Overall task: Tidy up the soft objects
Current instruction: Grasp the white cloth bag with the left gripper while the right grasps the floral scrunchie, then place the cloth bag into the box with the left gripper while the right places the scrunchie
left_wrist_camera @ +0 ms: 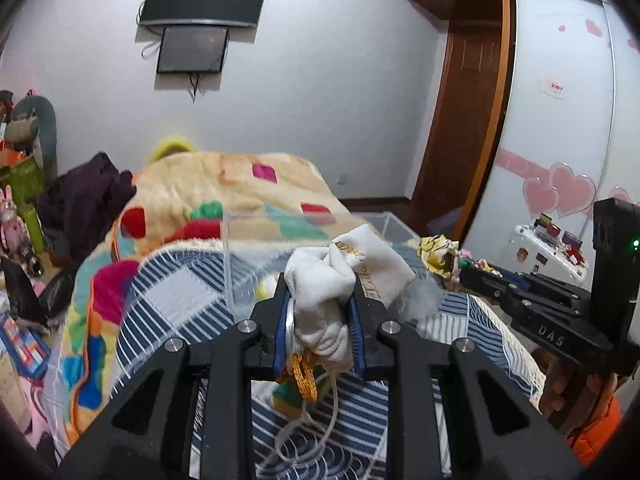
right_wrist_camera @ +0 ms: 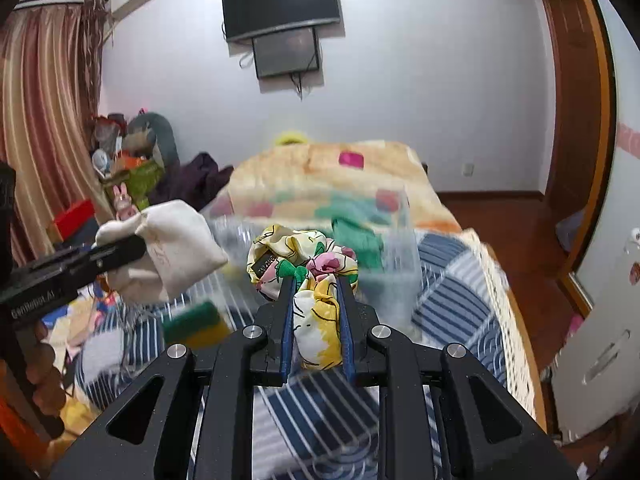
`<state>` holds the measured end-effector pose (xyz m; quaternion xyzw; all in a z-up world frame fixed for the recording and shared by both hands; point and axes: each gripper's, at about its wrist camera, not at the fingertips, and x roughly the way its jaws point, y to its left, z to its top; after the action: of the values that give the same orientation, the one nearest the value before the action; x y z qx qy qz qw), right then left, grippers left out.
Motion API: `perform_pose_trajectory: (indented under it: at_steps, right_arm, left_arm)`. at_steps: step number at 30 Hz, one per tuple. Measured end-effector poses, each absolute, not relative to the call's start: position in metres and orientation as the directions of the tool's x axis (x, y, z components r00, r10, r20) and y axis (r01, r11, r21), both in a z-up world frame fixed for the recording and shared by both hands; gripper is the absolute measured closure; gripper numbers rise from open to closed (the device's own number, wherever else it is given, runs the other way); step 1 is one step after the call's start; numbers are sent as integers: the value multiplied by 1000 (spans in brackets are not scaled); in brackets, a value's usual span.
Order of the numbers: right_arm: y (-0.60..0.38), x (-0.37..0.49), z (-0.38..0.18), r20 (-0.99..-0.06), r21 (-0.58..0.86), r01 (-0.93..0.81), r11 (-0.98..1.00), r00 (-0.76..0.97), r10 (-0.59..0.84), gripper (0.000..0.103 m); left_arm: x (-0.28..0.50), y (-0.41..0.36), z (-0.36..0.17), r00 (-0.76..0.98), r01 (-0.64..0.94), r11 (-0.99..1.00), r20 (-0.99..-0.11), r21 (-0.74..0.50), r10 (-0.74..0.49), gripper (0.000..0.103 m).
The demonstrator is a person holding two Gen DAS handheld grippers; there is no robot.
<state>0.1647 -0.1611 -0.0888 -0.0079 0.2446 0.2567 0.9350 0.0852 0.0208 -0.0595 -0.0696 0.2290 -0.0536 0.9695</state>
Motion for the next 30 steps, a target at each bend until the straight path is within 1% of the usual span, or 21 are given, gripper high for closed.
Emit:
perform_pose_trajectory:
  at_steps: [7,13,21,28,30]
  right_arm:
    - [-150,180,-67,-398,90,-474,876,789,468,86]
    - [-140,198,-63,-392,90,-478,874,790,473,86]
    - [-119,217,-71,-434,82,-498,863,762,481,86]
    - [-100,241,-88,-519,83,-522,849,705,484,86]
    - [-96,247,-93,-545,74,-526,847,690,476,86]
  left_arm:
    - [107,38,-38,925,10,992,-377,-122,-56,78]
    - [130,46,-38,927,-17,995,-376,-101,-22,78]
    - [167,49,-53,897,-12,991,-440,-136,-50,78]
    - [199,44,-77,848,-18,997,-530,-78,-26,78]
    - [204,42,-80,839,-15,998,-543,-63,-21,78]
